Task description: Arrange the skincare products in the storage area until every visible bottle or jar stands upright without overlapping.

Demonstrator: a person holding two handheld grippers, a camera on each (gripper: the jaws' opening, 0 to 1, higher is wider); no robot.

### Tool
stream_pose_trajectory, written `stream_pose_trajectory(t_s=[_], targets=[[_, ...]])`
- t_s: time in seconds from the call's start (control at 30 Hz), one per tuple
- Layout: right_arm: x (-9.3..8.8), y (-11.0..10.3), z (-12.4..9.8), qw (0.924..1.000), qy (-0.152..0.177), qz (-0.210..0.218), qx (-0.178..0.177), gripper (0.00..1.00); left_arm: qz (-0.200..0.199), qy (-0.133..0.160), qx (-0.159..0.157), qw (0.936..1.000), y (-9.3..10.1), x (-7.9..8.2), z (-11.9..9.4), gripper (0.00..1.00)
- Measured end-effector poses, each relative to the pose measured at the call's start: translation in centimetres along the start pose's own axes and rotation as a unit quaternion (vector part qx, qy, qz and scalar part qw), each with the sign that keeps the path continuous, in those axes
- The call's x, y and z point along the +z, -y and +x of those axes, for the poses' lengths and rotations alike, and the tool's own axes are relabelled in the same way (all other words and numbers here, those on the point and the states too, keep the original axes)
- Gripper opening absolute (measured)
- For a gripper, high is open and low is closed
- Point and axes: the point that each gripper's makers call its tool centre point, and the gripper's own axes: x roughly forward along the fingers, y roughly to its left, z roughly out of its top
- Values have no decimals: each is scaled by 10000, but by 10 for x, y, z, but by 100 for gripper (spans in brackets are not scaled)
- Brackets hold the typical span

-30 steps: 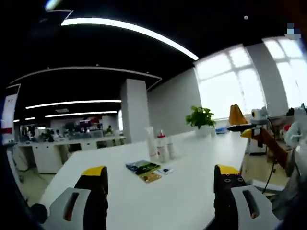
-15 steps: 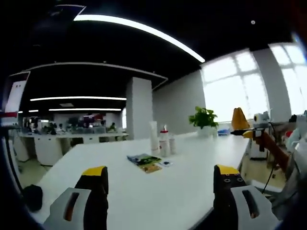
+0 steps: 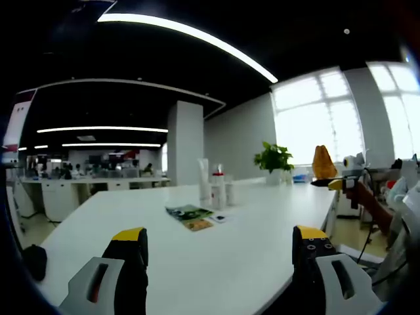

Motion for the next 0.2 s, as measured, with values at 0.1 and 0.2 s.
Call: stream_pose_trajectory(t_s=[0.1,0.2], targets=[[-1,0,1,10000,-18,-18,-13,100,58,-20,-3,10000,1,1,1,94],[-4,1,3,10000,-79,-39,-16,100,73,-39,8,10000,1,0,2,95]])
